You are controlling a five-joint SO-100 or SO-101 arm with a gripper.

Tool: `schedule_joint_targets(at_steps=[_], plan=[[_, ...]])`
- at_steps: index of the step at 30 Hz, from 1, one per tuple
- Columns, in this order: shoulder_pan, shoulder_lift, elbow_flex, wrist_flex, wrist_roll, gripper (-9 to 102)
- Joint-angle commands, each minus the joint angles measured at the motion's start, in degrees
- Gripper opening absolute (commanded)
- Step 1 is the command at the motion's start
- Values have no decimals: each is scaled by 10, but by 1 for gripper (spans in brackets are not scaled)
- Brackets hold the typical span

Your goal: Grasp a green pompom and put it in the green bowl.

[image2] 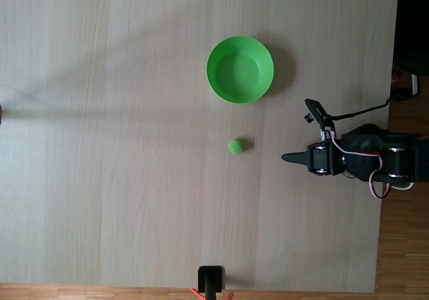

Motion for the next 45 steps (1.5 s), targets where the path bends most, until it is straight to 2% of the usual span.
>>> schedule_joint_targets(at_steps=[1, 31, 45], plan=[[-4, 4, -6, 1, 4, 0], [-3, -20, -38, 2, 3, 0], [4, -446, -317, -41, 8, 0]])
